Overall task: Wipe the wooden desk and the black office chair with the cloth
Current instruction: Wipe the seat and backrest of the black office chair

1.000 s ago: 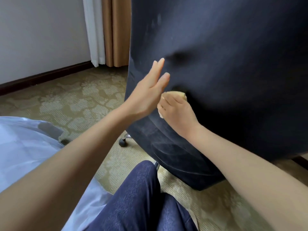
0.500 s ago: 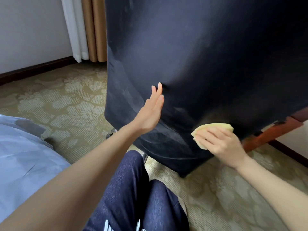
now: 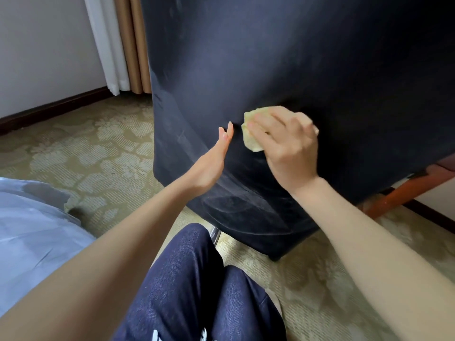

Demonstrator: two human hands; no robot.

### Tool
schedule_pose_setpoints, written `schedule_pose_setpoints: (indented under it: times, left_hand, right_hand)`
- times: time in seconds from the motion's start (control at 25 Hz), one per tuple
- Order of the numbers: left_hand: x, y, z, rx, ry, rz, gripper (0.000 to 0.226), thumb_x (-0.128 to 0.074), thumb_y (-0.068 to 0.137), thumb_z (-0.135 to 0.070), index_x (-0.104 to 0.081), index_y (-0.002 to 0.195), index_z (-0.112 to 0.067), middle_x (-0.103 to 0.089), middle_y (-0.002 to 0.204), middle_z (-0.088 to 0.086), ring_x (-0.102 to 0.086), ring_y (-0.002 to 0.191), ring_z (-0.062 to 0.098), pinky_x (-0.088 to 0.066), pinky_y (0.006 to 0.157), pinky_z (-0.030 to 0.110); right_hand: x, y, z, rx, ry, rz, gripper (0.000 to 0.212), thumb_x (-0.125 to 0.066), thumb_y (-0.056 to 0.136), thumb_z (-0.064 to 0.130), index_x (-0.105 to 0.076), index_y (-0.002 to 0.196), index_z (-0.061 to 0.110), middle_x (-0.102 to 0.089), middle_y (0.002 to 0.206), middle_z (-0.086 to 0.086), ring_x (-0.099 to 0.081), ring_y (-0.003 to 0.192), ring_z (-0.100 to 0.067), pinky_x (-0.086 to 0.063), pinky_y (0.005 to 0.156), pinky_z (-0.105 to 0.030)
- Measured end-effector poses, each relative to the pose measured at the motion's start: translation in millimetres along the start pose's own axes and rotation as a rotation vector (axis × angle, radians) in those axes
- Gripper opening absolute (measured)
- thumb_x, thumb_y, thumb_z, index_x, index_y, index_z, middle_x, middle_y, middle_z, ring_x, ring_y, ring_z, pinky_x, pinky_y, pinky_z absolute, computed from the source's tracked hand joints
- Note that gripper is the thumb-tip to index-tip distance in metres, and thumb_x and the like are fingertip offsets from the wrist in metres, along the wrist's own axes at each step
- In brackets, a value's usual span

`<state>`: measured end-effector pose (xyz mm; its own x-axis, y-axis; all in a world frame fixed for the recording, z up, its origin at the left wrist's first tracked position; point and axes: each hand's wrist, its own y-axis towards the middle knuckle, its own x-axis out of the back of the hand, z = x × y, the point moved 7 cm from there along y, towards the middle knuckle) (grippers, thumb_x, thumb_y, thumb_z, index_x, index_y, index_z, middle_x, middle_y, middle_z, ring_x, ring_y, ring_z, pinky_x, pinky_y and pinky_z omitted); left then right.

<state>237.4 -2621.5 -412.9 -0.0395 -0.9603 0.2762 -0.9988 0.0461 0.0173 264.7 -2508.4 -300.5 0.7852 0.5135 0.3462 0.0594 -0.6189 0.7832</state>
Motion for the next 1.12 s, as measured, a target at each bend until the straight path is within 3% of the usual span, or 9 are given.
schedule_pose_setpoints:
  times: [0.08,0.16,0.36,0.56,0.68,0.8,0.96,1.04,1.12]
  left_hand:
    - [-0.9,2.4,3.9,-0.015,0.011,0.0,0.048,-0.001,0.097,-0.053,0.006,0.144,-0.052,0.007,0.155,-0.022,-0.01,0.127,-0.009,-0.008,0.102,0.021]
    - [-1.1,5.0,6.0,-0.026,0.027,-0.003,0.048,-0.002,0.098,-0.05,0.008,0.144,-0.05,0.012,0.157,-0.018,0.0,0.128,-0.007,-0.006,0.103,0.024]
    - [-0.1,6.8,3.1,-0.027,0.019,0.017,0.049,-0.001,0.099,-0.048,0.008,0.147,-0.045,0.013,0.157,-0.014,-0.005,0.129,-0.004,-0.009,0.1,0.023]
    - [-5.0,4.7,-0.2,-0.047,0.078,0.018,0.051,-0.006,0.102,-0.026,0.016,0.147,-0.038,0.018,0.157,-0.01,0.0,0.139,0.002,-0.007,0.102,0.021]
    - [-8.8,5.8,1.3,-0.068,0.062,0.003,0.051,-0.008,0.102,-0.029,0.016,0.146,-0.04,0.022,0.155,-0.011,0.0,0.144,0.01,-0.006,0.104,0.023]
    - [-10.7,8.0,2.8,-0.081,0.018,-0.038,0.049,-0.006,0.1,-0.048,0.017,0.143,-0.046,0.024,0.153,-0.015,-0.003,0.145,0.013,-0.014,0.107,0.027]
    - [-11.5,6.6,-0.9,-0.094,0.038,-0.069,0.05,-0.005,0.097,-0.055,0.018,0.142,-0.049,0.023,0.153,-0.019,-0.01,0.144,0.013,-0.03,0.094,0.024]
    - [-9.9,4.6,-2.5,-0.093,0.072,-0.061,0.05,-0.006,0.099,-0.049,0.016,0.143,-0.047,0.022,0.154,-0.017,-0.012,0.143,0.012,-0.033,0.086,0.014]
    - [-8.1,3.5,-2.2,-0.08,0.126,-0.06,0.048,-0.005,0.1,-0.045,0.016,0.144,-0.047,0.02,0.155,-0.016,-0.011,0.144,0.012,-0.027,0.094,0.013]
  right_hand:
    - [-15.9,-16.3,17.5,0.033,0.039,0.069,0.011,-0.067,0.087,0.008,-0.076,0.084,0.014,-0.072,0.093,0.003,-0.068,0.092,-0.017,-0.052,0.078,-0.031]
    - [-26.6,-43.8,32.2,0.073,0.074,0.175,0.011,-0.066,0.089,0.009,-0.074,0.081,0.011,-0.071,0.086,0.002,-0.068,0.089,-0.017,-0.053,0.076,-0.031]
    - [-24.1,-123.0,48.3,0.256,0.087,0.509,0.021,-0.054,0.093,0.007,-0.074,0.091,0.009,-0.07,0.096,-0.003,-0.066,0.094,-0.019,-0.05,0.091,-0.031]
    - [14.5,-152.1,18.4,0.286,0.029,0.588,0.033,-0.042,0.095,0.004,-0.074,0.091,0.008,-0.069,0.094,-0.002,-0.066,0.095,-0.021,-0.041,0.103,-0.039]
    - [41.9,-142.7,-8.1,0.254,-0.006,0.479,0.016,-0.06,0.09,0.005,-0.074,0.086,0.013,-0.07,0.095,0.002,-0.068,0.095,-0.019,-0.039,0.095,-0.039]
    - [61.4,-101.6,-26.8,0.219,-0.051,0.279,0.004,-0.075,0.082,0.015,-0.077,0.082,0.019,-0.072,0.097,0.007,-0.069,0.093,-0.017,-0.043,0.081,-0.037]
    - [56.6,-37.8,-37.3,0.152,-0.089,0.024,0.013,-0.071,0.085,0.009,-0.078,0.09,0.018,-0.072,0.101,0.006,-0.06,0.097,-0.017,-0.04,0.08,-0.036]
    - [44.4,-8.5,-34.3,0.098,-0.092,-0.058,0.014,-0.069,0.087,0.01,-0.078,0.091,0.02,-0.072,0.103,0.007,-0.059,0.099,-0.016,-0.038,0.08,-0.034]
    - [27.2,11.1,-23.4,0.053,-0.072,-0.077,0.012,-0.068,0.089,0.012,-0.078,0.089,0.019,-0.072,0.103,0.008,-0.059,0.1,-0.014,-0.037,0.081,-0.032]
